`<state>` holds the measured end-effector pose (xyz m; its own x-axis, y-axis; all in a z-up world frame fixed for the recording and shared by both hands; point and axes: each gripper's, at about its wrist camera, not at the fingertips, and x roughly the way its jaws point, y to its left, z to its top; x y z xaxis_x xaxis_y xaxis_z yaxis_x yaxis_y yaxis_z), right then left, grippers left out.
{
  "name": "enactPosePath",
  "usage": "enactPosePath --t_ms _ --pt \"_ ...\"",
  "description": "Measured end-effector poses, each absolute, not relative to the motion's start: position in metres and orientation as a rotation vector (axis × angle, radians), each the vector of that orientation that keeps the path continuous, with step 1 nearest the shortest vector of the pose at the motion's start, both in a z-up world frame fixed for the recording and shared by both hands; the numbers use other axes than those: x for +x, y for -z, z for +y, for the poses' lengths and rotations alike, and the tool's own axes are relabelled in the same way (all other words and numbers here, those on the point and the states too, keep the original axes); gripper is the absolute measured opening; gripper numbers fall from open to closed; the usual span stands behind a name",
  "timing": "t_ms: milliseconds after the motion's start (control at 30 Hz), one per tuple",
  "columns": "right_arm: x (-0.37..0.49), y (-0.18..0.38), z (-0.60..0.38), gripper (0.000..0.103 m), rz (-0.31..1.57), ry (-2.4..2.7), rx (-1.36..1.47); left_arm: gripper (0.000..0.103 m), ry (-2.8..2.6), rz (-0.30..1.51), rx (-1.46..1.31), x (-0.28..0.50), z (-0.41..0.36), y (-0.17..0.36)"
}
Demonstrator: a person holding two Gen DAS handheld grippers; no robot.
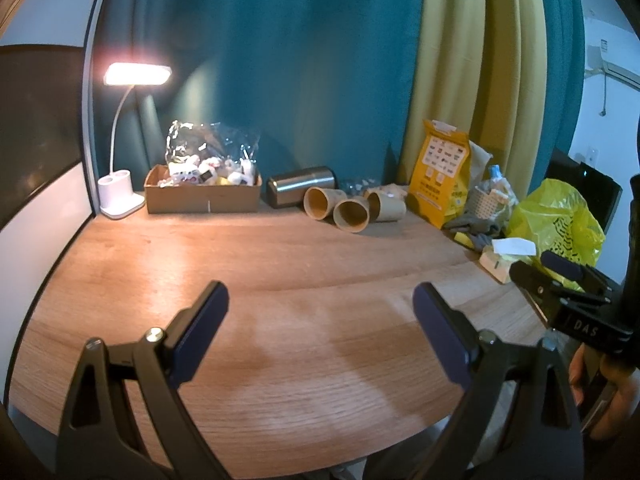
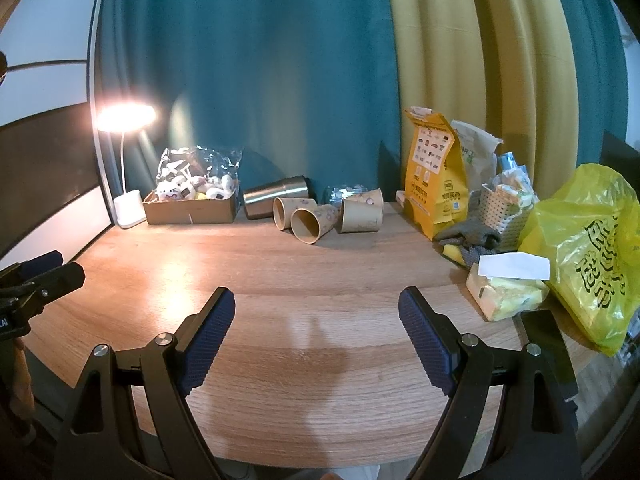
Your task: Flip cup upside down
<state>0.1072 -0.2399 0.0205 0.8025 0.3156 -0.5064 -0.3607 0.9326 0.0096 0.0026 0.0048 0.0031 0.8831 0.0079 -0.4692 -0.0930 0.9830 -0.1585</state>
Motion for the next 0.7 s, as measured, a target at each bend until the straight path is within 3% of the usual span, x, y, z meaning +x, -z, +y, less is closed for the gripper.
enactPosePath --t_ms 700 --pt "0.108 -0.0231 -0.2402 0.087 0.529 -0.363 -0.087 0.095 -0.057 0.472 -0.179 -0.001 0.0069 -0.0072"
